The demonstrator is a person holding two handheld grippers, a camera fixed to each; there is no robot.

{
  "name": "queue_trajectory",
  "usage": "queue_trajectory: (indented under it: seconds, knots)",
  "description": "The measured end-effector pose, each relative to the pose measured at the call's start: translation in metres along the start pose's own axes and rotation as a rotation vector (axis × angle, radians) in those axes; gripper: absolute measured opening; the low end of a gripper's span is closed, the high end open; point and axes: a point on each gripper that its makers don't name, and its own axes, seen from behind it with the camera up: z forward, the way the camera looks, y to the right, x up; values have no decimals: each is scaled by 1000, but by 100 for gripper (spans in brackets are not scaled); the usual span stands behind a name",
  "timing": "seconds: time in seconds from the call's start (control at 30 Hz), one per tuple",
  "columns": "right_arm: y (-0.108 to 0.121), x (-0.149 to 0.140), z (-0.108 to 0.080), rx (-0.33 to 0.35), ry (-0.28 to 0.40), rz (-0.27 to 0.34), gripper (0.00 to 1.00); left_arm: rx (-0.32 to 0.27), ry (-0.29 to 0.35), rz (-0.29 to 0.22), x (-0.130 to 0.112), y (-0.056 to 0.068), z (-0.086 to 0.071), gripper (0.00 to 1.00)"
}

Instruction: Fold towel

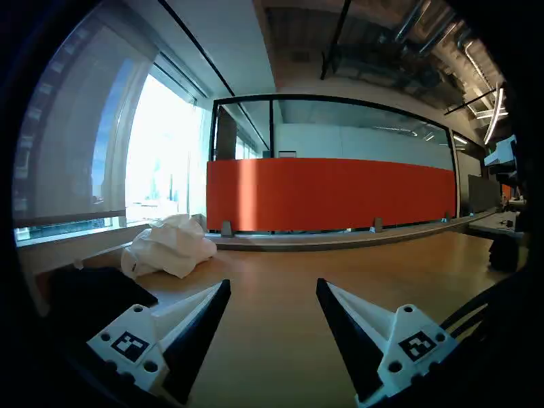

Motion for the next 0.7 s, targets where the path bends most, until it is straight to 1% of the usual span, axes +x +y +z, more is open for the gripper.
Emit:
queue_trajectory:
  seconds: [0.4, 0.7]
  knots:
    - [9, -2, -4, -12, 2, 6, 100, 1, 2, 1, 0, 1, -2, 93]
    - [26, 7, -7, -35, 38, -3, 100, 1, 2, 2, -2, 2, -1, 94]
